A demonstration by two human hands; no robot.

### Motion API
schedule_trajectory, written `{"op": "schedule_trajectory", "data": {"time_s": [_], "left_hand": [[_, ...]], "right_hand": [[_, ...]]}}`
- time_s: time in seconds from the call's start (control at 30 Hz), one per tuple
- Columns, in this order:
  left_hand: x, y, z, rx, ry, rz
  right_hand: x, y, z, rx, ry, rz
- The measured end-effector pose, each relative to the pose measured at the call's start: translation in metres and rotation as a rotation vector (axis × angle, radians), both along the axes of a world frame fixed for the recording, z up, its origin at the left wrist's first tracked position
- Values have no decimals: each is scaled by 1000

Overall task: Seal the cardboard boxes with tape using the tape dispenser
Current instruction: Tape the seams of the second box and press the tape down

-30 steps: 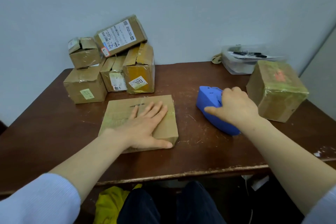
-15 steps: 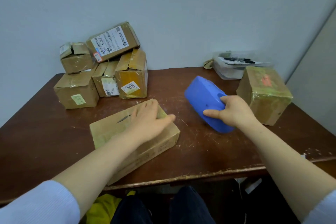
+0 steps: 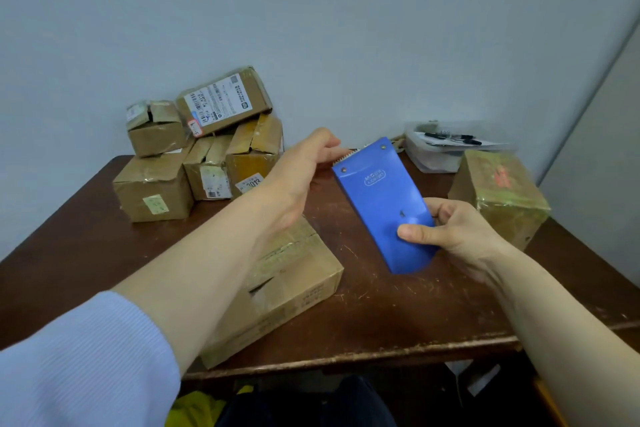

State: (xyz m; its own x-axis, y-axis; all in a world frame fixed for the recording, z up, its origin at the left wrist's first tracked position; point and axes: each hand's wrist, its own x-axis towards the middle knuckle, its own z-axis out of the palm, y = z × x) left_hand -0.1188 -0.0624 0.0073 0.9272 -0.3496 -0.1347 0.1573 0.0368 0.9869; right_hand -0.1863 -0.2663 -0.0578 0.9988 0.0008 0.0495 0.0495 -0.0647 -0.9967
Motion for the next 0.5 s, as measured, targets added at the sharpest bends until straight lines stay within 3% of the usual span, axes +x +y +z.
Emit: {"op": "schedule_trajectory", "data": {"time_s": [0.33,0.5], "left_hand": [[7,12,1,173,-23,-56],[12,14,-4,168,-24,-94]], "right_hand": [[-7,10,9,-35,11,25],[-5,12,12,-52,9,53]]}}
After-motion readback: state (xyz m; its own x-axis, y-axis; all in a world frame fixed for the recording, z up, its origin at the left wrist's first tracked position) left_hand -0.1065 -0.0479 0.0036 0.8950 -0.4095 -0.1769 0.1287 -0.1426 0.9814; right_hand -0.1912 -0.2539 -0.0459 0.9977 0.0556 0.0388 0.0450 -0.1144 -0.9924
